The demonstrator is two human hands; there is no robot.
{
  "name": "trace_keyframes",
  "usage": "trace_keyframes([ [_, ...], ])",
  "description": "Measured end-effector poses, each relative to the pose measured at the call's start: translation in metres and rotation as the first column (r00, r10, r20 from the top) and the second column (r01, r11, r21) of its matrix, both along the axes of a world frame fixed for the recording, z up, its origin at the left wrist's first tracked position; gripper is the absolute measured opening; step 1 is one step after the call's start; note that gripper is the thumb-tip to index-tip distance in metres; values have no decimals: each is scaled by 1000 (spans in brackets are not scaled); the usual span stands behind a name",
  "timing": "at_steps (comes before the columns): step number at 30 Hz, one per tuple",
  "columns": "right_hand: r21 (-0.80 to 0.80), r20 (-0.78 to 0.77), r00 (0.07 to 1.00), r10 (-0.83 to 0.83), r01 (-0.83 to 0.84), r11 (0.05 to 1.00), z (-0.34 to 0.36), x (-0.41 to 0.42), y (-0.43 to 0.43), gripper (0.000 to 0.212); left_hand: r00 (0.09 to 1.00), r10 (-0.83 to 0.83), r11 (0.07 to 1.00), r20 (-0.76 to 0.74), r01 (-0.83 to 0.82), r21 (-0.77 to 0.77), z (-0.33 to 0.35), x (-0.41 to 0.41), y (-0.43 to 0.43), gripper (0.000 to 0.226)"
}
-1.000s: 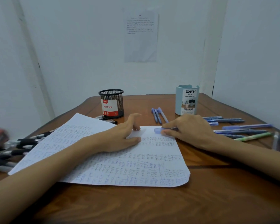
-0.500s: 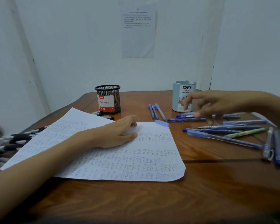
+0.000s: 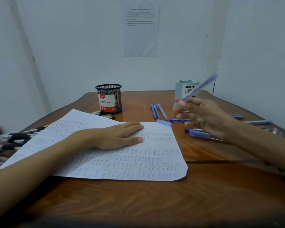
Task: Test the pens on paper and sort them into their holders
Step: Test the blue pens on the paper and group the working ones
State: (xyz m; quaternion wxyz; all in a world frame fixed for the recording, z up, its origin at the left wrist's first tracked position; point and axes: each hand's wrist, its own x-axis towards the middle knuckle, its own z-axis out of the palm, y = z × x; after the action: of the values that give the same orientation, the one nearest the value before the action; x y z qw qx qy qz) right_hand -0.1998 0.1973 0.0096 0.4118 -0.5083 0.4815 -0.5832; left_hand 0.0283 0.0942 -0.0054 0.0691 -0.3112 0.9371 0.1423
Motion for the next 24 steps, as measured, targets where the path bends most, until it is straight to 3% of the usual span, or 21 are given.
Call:
trace_keyframes([
  [3, 77, -100, 991, 87, -79, 994, -10, 22, 7, 19, 1000, 8, 1000, 22, -8, -10, 0, 0, 1, 77],
  [5, 163, -153, 962, 228, -203, 966, -16, 33, 11, 15, 1000, 8, 1000, 25, -7, -21, 0, 0, 1, 80],
  [7, 193, -174, 935, 311, -277, 941, -17, 38, 14, 21, 1000, -2, 999, 24, 3, -37, -1, 0, 0, 80],
  [13, 168, -95, 955, 280, -262, 950, -18, 39, 12, 15, 999, -9, 998, 42, 12, -60, -2, 0, -2, 76],
  [18, 133, -287, 912, 294, -266, 955, -18, 44, 16, 23, 999, -7, 998, 47, 9, -62, -1, -1, -2, 75],
  [21, 109, -330, 902, 279, -257, 960, -19, 46, 17, 20, 999, -5, 998, 49, 8, -59, 0, 0, -1, 76],
  [24, 78, -379, 903, 201, -185, 980, -21, 47, 17, 31, 999, -5, 998, 47, 8, -64, 0, 0, 0, 77],
])
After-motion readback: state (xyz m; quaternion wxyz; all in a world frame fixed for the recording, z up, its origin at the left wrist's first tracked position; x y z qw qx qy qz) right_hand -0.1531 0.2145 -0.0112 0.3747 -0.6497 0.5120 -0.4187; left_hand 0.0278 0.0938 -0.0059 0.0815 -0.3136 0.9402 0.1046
